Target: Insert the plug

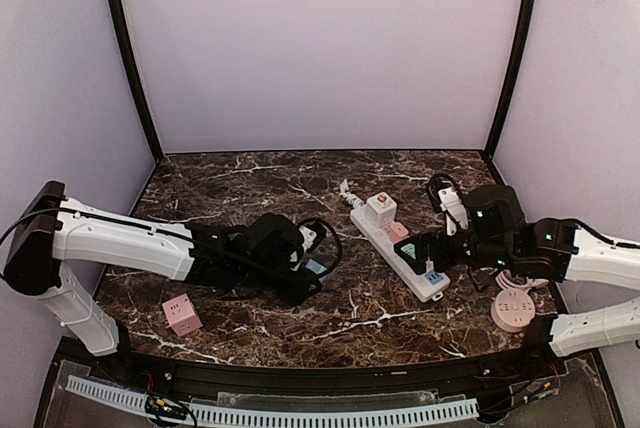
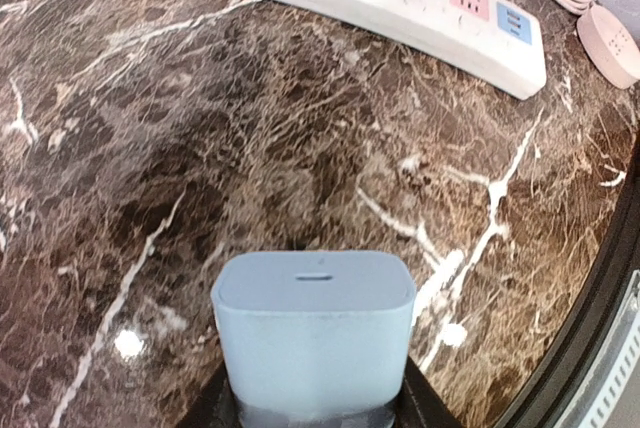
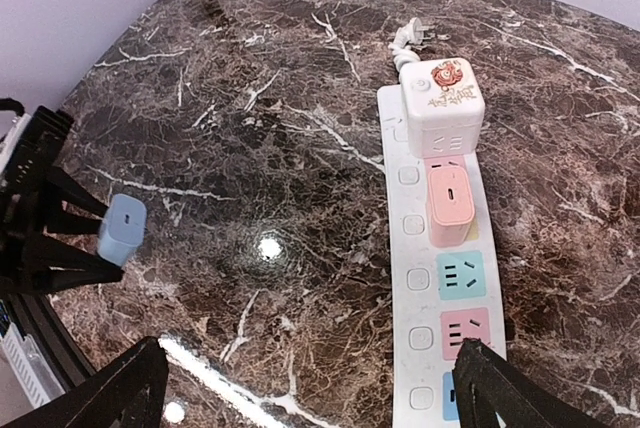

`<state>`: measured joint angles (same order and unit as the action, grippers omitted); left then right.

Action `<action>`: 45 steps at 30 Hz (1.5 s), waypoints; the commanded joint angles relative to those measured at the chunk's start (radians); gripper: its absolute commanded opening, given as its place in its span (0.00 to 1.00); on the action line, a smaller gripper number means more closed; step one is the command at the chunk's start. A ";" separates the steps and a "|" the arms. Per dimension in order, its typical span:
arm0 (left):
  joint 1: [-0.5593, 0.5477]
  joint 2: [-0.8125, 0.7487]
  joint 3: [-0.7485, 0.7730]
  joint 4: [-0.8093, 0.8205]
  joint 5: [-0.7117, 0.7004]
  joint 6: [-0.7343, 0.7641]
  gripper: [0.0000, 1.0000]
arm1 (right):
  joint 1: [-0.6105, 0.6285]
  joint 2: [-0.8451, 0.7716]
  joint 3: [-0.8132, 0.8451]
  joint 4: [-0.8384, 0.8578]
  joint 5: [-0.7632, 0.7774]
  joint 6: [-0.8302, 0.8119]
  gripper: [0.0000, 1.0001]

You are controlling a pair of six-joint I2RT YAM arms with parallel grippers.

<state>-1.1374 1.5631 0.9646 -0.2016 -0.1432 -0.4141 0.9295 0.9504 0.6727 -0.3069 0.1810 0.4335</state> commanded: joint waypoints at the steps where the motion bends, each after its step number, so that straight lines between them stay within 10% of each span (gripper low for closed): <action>1: -0.006 0.062 0.023 0.269 -0.015 0.052 0.01 | 0.008 -0.048 -0.016 0.006 0.028 0.076 0.99; 21: -0.002 0.198 -0.025 0.770 0.073 0.703 0.01 | 0.006 0.118 0.267 -0.237 -0.313 0.135 0.99; 45: 0.020 0.065 -0.196 0.917 0.245 0.692 0.01 | 0.005 0.277 0.395 -0.320 -0.351 0.192 0.84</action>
<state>-1.1229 1.6711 0.7990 0.6544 0.0605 0.3000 0.9295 1.2160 1.0519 -0.6262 -0.1829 0.6163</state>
